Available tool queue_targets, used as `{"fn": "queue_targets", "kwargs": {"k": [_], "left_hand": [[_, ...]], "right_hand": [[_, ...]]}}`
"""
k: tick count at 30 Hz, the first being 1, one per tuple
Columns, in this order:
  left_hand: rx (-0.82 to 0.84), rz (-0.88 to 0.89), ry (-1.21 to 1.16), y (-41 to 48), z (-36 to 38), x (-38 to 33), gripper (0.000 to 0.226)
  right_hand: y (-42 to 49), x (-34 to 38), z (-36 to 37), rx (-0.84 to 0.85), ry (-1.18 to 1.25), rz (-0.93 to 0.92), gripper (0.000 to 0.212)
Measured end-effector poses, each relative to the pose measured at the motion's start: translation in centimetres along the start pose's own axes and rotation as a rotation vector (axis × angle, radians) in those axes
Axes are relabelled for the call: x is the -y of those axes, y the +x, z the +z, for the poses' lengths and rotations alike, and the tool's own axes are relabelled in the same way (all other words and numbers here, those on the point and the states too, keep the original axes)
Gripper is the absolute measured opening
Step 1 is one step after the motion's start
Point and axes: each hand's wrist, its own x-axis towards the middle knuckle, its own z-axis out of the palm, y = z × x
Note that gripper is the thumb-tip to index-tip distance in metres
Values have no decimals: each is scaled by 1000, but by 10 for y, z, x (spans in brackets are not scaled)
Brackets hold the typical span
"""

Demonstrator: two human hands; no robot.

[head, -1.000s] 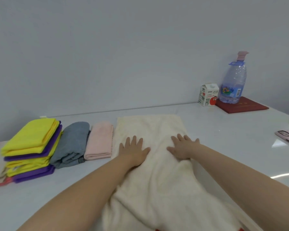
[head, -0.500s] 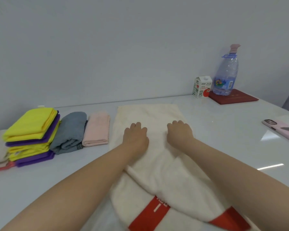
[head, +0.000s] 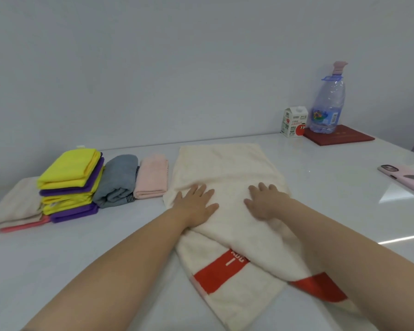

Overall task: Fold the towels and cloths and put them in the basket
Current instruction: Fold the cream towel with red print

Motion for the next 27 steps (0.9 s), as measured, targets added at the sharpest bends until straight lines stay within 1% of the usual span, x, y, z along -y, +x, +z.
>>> {"fn": "queue_targets", "kwargs": {"k": [2,4,6,7,8,9,10,12,14,16,19,23,25,27], "left_hand": [[-72,5,5,13,-9,2,55],[-238,1,16,25,-25,1,44],[-407,-22,19,42,-38,-2,39],[-459,-38,11,54,-42,-2,37],[-473,-66,-12,61,-44,-2,37],[-440,-94,-39,75,-45,1,39],[-374,-129,-62,87,-44,5,42],[-190,-194,-84,107,-40,13,50],[-30,-243,-103,127,-35,23,60],[54,-264,-125,141,-32,33,68],[61,-256,-133,154,-33,41,73],[36,-251,-129,170,-35,46,73],[8,-247,-129,177,-34,49,71],[-61,-224,-119,182,-31,52,68]], "right_hand": [[8,4,-14,-80,-37,-6,52],[20,8,-27,-208,-8,24,44],[39,11,-34,-386,2,36,38],[52,11,-35,-440,2,25,36],[60,12,-34,-439,24,14,37],[75,11,-33,-393,68,11,40],[87,10,-30,-314,127,25,44],[108,8,-24,-124,195,76,57],[127,4,-21,1,150,97,67],[141,-1,-21,40,107,82,70],[157,-7,-22,27,98,69,70],[177,-10,-19,-19,89,60,70],[185,-11,-19,-34,93,63,69],[189,-11,-20,-53,83,61,68]]}}
